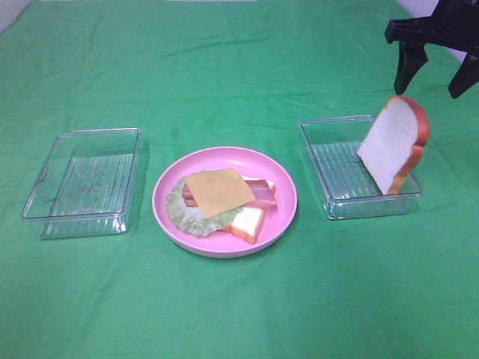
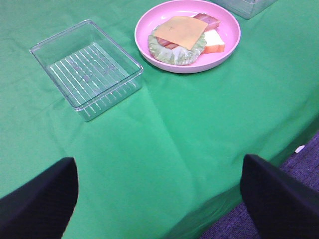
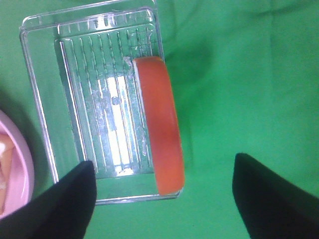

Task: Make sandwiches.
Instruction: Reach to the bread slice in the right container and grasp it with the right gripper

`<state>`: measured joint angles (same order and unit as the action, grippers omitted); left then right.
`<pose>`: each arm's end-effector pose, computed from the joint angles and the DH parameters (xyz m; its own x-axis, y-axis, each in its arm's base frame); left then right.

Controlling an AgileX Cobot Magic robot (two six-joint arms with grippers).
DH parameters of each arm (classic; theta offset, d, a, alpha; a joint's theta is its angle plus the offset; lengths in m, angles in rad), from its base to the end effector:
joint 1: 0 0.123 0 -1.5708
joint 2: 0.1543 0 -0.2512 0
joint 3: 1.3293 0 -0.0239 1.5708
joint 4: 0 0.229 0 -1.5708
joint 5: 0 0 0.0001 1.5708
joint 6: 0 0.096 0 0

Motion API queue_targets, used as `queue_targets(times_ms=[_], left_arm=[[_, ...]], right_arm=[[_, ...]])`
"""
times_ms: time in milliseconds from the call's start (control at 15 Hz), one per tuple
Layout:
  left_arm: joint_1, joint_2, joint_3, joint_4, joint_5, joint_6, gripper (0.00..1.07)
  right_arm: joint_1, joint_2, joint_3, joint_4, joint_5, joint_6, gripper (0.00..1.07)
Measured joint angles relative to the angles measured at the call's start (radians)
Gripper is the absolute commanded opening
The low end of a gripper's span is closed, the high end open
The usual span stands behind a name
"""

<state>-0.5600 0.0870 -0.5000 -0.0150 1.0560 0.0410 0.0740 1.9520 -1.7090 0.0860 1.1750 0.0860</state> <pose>0.0223 -0.0154 0.2631 -0.4286 0.3084 -0.8493 0.5553 0.8314 0.0217 0.3793 0.0358 0.2342 -0.9725 0.0468 -0.2281 0.0233 0.9942 0.1048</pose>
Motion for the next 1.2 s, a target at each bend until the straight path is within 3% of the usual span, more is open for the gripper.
queue_targets(times_ms=[467,600,800,933,1133,1200], left_arm=[[0.000,0.000,0.000,0.000,0.000,0.000,0.84],[0.000,0.000,0.000,0.000,0.000,0.000,0.84],[0.000,0.000,0.000,0.000,0.000,0.000,0.84],[0.000,0.000,0.000,0.000,0.000,0.000,0.84],[0.000,0.000,0.000,0.000,0.000,0.000,0.84],[0.000,0.000,0.000,0.000,0.000,0.000,0.84]], right_arm=[[0.000,0.123,0.000,0.007,-0.036,-0.018,0.72],[0.000,0.144,0.000,0.005,-0.036,-0.019,0.67],[0.000,0.155,0.000,0.004,-0.036,-0.019,0.44],[0.000,0.155,0.000,0.004,-0.034,-0.019,0.22],[0.000,0.151,0.000,0.005,-0.029,-0.019,0.00],[0.000,0.143,0.000,0.005,-0.027,-0.019,0.00]])
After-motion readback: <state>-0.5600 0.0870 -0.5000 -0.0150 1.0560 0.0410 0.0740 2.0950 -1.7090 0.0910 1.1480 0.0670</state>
